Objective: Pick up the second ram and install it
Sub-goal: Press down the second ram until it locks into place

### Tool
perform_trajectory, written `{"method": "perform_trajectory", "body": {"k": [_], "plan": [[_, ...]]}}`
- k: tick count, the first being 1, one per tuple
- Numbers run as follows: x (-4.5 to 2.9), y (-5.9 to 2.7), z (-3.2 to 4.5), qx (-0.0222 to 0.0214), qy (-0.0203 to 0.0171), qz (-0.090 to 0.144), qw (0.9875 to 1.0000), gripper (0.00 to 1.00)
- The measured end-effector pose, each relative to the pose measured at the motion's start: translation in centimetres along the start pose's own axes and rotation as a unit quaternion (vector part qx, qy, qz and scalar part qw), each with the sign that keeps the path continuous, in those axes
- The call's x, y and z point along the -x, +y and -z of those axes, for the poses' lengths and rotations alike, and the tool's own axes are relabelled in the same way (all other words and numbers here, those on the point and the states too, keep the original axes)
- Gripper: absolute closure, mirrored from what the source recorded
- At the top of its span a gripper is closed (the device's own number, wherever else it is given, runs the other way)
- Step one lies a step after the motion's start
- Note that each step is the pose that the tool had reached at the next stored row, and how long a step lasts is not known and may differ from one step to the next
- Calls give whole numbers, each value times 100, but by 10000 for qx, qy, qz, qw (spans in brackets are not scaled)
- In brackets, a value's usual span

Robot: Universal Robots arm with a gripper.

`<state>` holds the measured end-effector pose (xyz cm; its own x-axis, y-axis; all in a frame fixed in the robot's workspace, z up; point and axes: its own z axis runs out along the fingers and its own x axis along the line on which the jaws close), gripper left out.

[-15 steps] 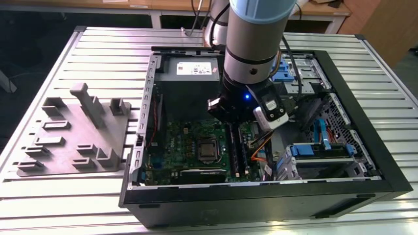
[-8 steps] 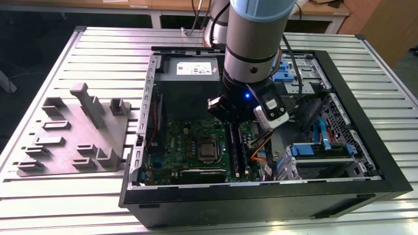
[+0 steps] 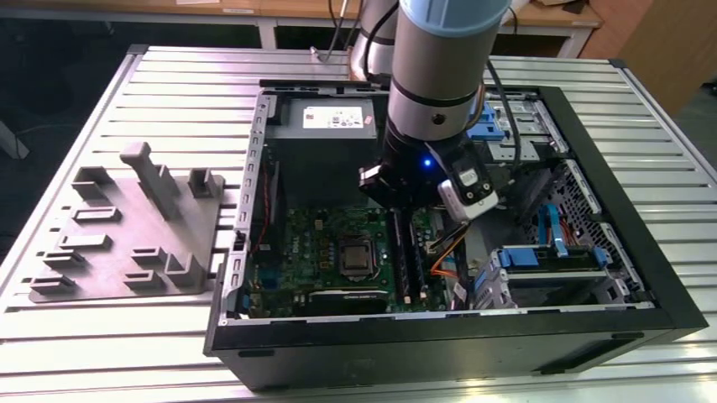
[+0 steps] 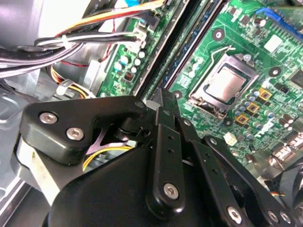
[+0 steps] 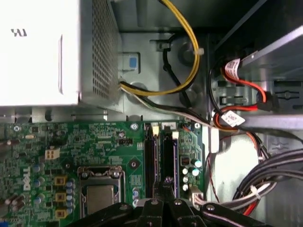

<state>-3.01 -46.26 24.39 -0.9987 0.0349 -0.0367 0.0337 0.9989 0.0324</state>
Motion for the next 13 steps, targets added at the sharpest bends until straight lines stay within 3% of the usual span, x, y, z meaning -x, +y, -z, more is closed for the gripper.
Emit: {"method": "perform_trajectory", "body": {"k": [5, 13], "plan": [[-3, 66, -13, 9, 0, 0, 10000, 90], [-4, 82, -14, 18, 0, -1, 10000, 90]]}}
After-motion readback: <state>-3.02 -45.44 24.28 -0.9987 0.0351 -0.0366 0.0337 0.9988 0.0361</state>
